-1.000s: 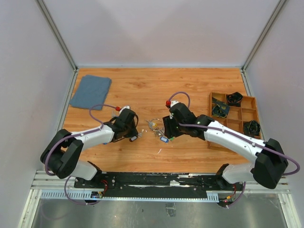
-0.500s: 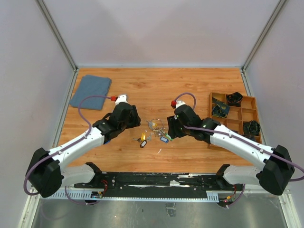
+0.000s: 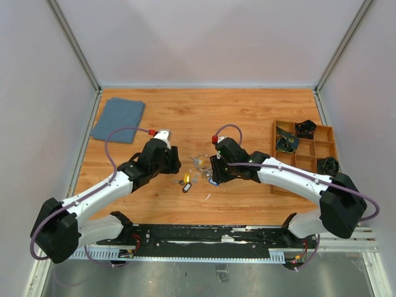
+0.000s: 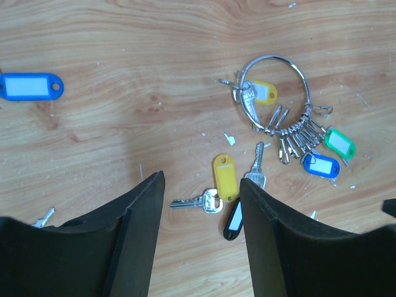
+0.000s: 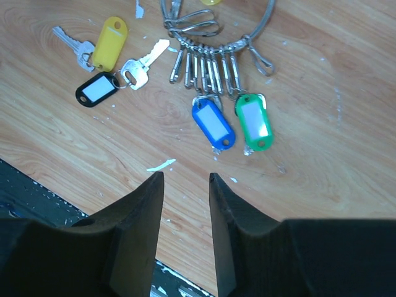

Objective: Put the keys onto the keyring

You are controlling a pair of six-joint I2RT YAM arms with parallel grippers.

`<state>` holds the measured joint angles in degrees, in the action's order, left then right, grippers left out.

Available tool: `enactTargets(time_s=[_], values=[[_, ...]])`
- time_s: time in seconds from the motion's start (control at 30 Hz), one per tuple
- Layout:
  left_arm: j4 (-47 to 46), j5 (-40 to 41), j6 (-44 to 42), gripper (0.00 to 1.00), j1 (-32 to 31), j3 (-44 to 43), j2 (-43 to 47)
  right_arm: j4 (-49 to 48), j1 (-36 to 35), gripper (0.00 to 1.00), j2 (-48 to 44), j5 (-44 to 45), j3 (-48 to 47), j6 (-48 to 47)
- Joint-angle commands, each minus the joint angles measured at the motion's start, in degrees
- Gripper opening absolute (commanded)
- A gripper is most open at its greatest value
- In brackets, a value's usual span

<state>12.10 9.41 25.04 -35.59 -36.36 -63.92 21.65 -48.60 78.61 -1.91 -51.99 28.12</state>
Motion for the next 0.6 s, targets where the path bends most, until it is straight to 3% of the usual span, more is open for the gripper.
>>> enactTargets(time_s=[0.0,0.2,0.57], values=[[-1.18,0.76,-2.7,0.57,0.09,-0.34,3.12,-3.92,-2.77,0.35,3.44,1.53,-2.77,4.14],[3.23,2.94,-2.57,0.57,0.09,-3.7,6.61,-8.07,-5.39,0.29,8.93,5.27,-4.12,9.74],[9.47,9.35,-6.95,0.59,0.09,-5.76,12.29,-9.14,-5.81,0.28,18.31,5.89,-9.14,12.34]])
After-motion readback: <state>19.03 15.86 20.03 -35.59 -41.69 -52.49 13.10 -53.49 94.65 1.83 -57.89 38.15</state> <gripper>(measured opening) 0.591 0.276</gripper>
